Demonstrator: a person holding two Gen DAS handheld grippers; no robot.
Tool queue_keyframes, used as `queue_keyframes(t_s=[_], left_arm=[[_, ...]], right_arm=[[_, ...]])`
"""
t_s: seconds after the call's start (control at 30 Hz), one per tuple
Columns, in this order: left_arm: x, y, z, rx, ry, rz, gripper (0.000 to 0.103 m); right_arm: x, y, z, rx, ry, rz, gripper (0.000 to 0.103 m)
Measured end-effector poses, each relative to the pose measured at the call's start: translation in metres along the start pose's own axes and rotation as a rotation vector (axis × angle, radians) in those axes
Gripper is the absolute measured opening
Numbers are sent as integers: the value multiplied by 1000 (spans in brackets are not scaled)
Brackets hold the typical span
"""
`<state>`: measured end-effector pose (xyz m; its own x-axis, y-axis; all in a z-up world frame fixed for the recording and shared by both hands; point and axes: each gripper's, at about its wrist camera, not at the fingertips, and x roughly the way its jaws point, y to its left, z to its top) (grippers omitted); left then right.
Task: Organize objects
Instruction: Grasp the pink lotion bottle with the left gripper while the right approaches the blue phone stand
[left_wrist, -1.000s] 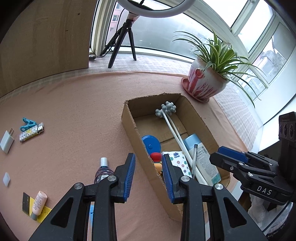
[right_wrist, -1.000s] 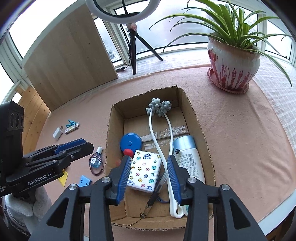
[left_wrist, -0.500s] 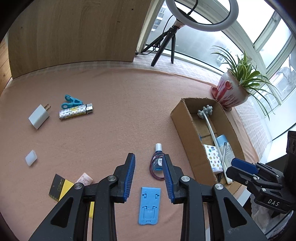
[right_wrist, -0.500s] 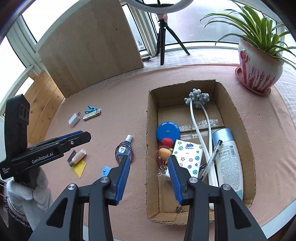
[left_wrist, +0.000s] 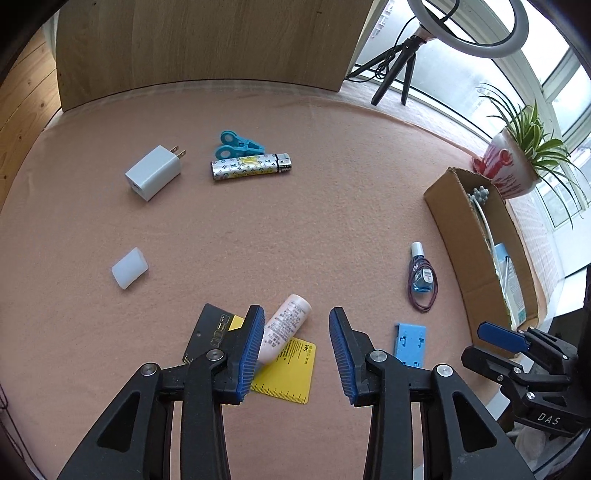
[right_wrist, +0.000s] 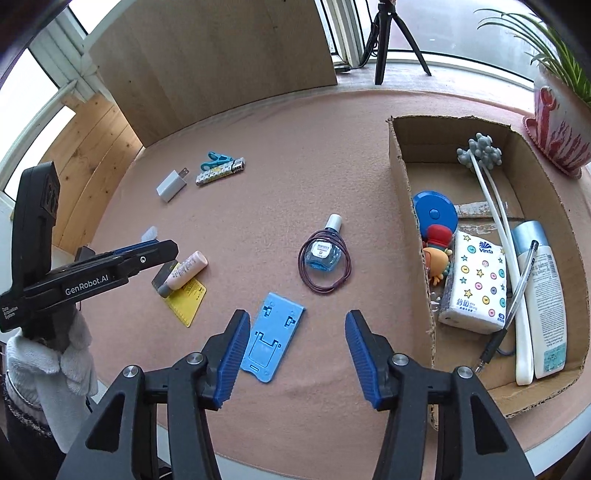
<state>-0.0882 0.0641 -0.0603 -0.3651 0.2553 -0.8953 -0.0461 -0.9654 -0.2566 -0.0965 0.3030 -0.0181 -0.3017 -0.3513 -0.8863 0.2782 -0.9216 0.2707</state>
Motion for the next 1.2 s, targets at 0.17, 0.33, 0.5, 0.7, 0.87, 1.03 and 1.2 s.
queue_keyframes(t_s=[0.17, 0.33, 0.5, 0.7, 0.87, 1.03, 1.2], left_arm=[[13, 11, -9, 27, 37, 18, 40], [22, 15, -11, 44, 55, 20, 40], [26, 15, -12, 70, 66, 16, 40], [31, 10, -12, 85, 68, 7, 39], [34, 2, -11, 107, 66, 2, 33], [37, 1, -10, 110, 60, 5, 22], [37, 0, -10, 97, 53, -6, 22]], right_arm=[[29, 11, -9, 26, 62, -25, 50], [50, 17, -14, 48, 98, -69, 50], [63, 24, -16, 50, 116, -106, 50], [69, 35, -15, 22, 113, -151, 50], [76, 47, -15, -52, 114, -216, 50], [78, 56, -19, -140, 108, -254, 46], [74, 51, -20, -168, 107, -248, 39]])
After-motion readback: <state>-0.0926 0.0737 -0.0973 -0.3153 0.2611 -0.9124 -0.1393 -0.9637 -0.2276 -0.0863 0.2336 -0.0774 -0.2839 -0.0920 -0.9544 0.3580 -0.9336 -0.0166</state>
